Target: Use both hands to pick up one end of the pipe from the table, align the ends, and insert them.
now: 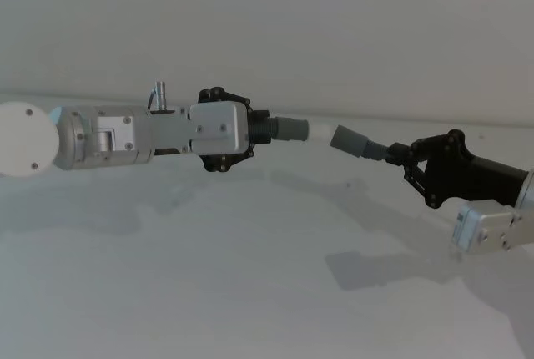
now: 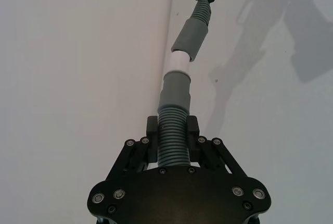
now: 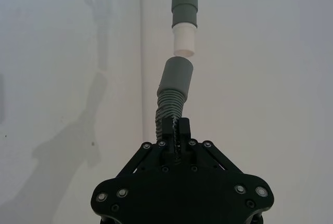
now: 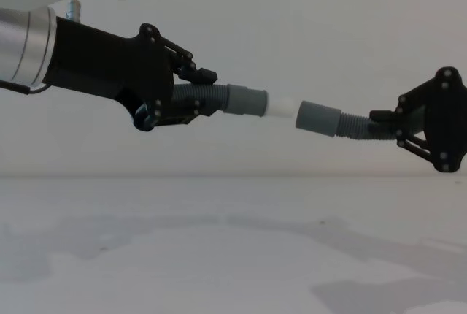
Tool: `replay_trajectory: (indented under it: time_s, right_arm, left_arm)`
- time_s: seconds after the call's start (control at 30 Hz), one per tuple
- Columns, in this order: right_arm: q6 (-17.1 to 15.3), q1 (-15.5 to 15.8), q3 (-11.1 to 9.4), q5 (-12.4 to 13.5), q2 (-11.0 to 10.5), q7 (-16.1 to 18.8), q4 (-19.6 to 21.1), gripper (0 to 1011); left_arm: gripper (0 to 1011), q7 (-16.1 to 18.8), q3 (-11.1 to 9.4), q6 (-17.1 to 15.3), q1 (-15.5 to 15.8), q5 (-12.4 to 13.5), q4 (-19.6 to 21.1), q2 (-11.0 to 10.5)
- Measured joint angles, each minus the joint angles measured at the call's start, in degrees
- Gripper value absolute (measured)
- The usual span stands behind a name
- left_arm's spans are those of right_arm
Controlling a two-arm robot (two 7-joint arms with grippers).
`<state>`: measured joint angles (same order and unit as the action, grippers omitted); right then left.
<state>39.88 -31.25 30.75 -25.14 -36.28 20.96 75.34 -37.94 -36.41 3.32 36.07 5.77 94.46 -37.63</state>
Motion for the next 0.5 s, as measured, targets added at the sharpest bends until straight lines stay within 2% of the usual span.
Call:
replay_trajectory:
  time_s: [0.5]
  right_arm:
    - [1.17, -0.29, 0.01, 0.16, -0.27, 0.21, -0.35, 46]
  left_arm:
    - [300, 0.0, 0.0, 0.0, 0.0, 0.0, 0.0, 0.0]
